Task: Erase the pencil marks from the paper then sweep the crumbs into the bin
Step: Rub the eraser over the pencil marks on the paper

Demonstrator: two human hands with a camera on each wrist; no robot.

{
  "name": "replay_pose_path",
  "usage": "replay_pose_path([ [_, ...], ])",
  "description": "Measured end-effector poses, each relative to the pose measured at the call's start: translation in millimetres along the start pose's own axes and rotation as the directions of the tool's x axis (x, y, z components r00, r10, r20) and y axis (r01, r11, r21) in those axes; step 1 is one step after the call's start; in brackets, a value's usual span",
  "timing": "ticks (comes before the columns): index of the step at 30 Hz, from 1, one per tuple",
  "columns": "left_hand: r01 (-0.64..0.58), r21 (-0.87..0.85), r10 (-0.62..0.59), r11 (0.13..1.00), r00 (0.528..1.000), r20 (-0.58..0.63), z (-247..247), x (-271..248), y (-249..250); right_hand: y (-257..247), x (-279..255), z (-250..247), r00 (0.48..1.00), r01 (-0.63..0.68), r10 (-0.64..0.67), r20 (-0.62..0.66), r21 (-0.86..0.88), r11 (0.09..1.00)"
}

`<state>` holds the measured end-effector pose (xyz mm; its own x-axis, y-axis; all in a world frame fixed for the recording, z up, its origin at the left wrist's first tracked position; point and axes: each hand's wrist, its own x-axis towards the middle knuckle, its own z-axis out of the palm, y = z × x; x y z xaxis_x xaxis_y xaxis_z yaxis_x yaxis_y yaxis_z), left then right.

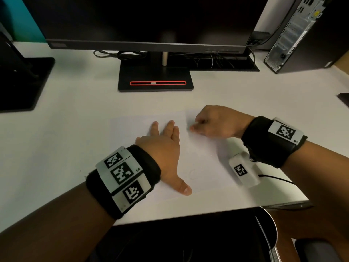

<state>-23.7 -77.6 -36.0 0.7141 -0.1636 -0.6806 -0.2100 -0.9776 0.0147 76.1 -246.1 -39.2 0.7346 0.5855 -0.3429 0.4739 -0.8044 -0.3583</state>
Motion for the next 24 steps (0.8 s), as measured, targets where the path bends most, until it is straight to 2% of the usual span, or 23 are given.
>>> replay_pose_path([
  [2, 0.004, -0.001, -0.004, 1.0, 1.0, 0.001, 0.1, -0.2, -0.1, -4.5, -0.4, 3.0, 1.0, 0.026, -0.025, 0.006, -0.034, 0.999],
  [5, 0.006, 0.006, -0.006, 1.0, 1.0, -0.004, 0.1, -0.1, 0.0, -7.7, -0.6, 6.8, 0.995, 0.064, -0.061, 0.084, -0.031, 0.997],
  [8, 0.011, 0.018, -0.011, 1.0, 1.0, -0.006, -0.5, -0.8, 0.4, 3.3, 4.9, -3.8, 1.0, -0.012, 0.012, -0.001, -0.008, 1.0],
  [10, 0.012, 0.022, -0.011, 1.0, 1.0, -0.007, -0.6, -1.2, 0.5, 1.5, 5.4, -2.7, 1.0, -0.001, 0.001, -0.017, -0.019, 1.0],
  [13, 0.011, 0.023, -0.011, 1.0, 1.0, -0.01, -0.1, -0.2, 0.2, -4.9, 3.6, 2.9, 0.996, 0.048, -0.047, 0.071, -0.006, 0.999],
  [18, 0.018, 0.028, -0.018, 0.999, 1.0, -0.003, -0.5, -0.9, 0.9, 3.3, 10.1, -6.2, 0.998, -0.062, 0.064, -0.02, 0.066, 0.996],
  [22, 0.02, 0.032, -0.02, 0.999, 1.0, 0.0, -1.4, -0.9, 1.2, -4.2, 8.2, -0.1, 0.997, -0.041, 0.034, 0.076, 0.097, 0.994],
  [24, 0.022, 0.03, -0.022, 0.999, 1.0, 0.002, -1.2, -0.8, 1.3, 0.6, 11.2, -5.0, 0.996, -0.092, 0.088, 0.033, 0.134, 0.987],
])
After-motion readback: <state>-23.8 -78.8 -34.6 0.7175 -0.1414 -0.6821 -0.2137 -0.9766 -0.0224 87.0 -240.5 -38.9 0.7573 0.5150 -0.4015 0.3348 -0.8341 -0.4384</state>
